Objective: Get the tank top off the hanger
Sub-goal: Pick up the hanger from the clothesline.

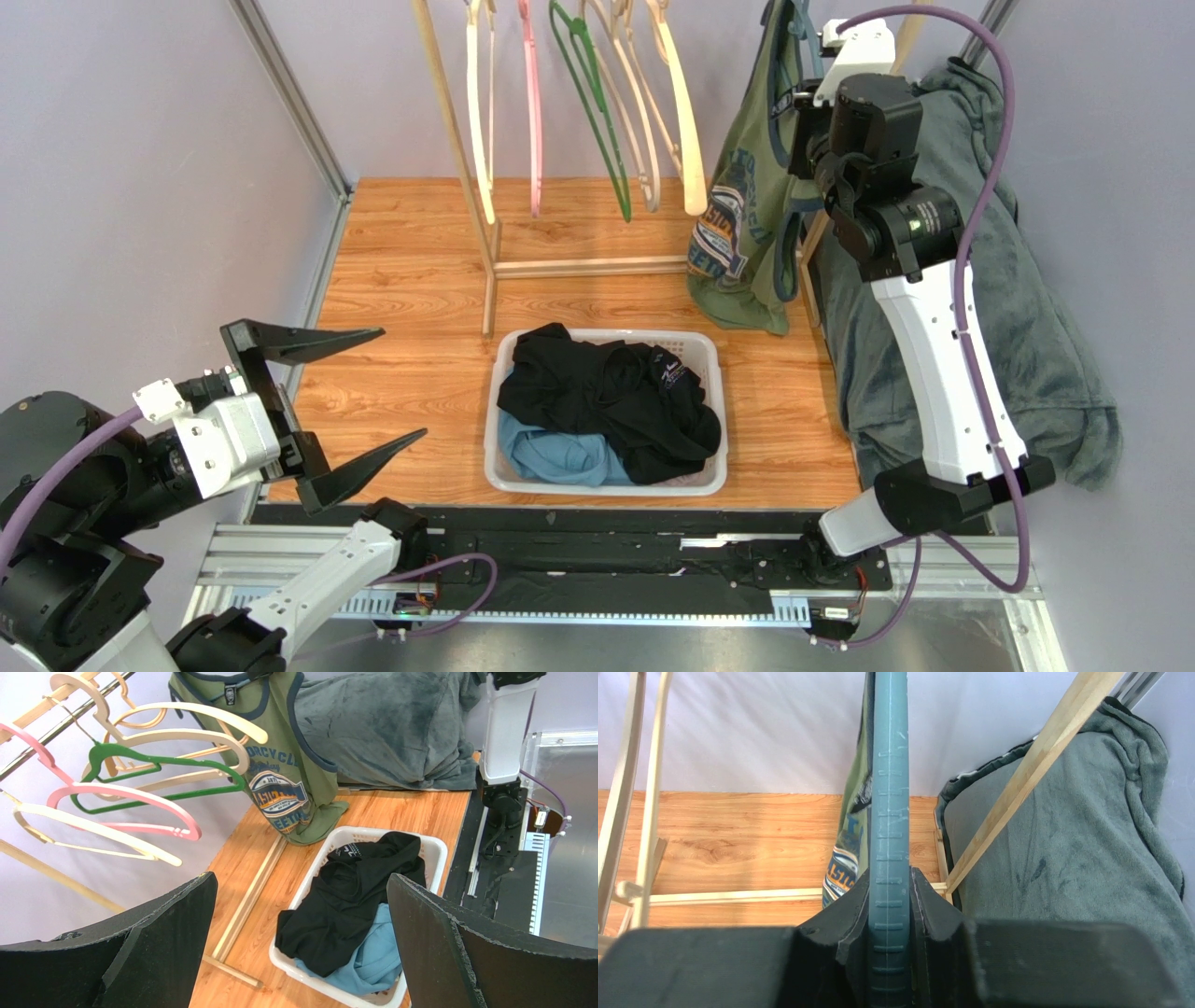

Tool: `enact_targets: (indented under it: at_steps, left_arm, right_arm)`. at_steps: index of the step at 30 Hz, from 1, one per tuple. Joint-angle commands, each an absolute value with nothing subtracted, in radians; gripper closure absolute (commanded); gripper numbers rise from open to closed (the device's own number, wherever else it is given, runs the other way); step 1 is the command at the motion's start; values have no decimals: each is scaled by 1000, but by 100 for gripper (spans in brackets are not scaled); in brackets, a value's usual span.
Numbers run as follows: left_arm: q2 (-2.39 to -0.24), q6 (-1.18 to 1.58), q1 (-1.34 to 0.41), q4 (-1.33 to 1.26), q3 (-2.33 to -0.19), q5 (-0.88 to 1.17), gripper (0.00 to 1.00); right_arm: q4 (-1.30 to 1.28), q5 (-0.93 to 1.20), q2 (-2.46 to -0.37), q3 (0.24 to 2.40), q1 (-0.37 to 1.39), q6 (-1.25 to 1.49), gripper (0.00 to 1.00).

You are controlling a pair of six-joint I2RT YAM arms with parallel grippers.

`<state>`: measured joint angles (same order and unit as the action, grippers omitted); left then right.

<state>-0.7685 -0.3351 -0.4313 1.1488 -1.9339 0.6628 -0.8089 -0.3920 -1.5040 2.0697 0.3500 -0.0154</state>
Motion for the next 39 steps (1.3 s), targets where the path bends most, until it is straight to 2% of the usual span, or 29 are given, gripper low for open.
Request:
enact_targets:
  at_steps: [1, 6, 14, 21, 29, 35, 39]
  left_arm:
    - [-758, -331, -426, 1158, -1940, 647, 1]
    - [-758, -333, -428, 1158, -1944, 644, 1]
    - [-755, -339, -426, 1161, -1931, 641, 1]
    - [-756, -341, -428, 1160, -1936, 634, 1]
    - [-753, -348, -428, 1166, -1941, 620, 1]
    - [-752, -342, -426, 1160, -1933, 630, 1]
    - [-758, -331, -426, 1157, -1931, 653, 1]
  right_arm:
    - [-540, -399, -1421, 1971, 342, -12, 100]
    - [-633, -377, -1453, 1988, 341, 29, 100]
    - [-290, -371, -1295, 1729, 348, -44, 100]
    - [-118, -354, -1279, 1720, 347, -112, 100]
    - [-158, -341, -1319, 1787, 348, -104, 100]
    - [-228, -333, -1232, 1671, 364, -95, 100]
    - [-296, -295, -1099, 1559, 376, -87, 100]
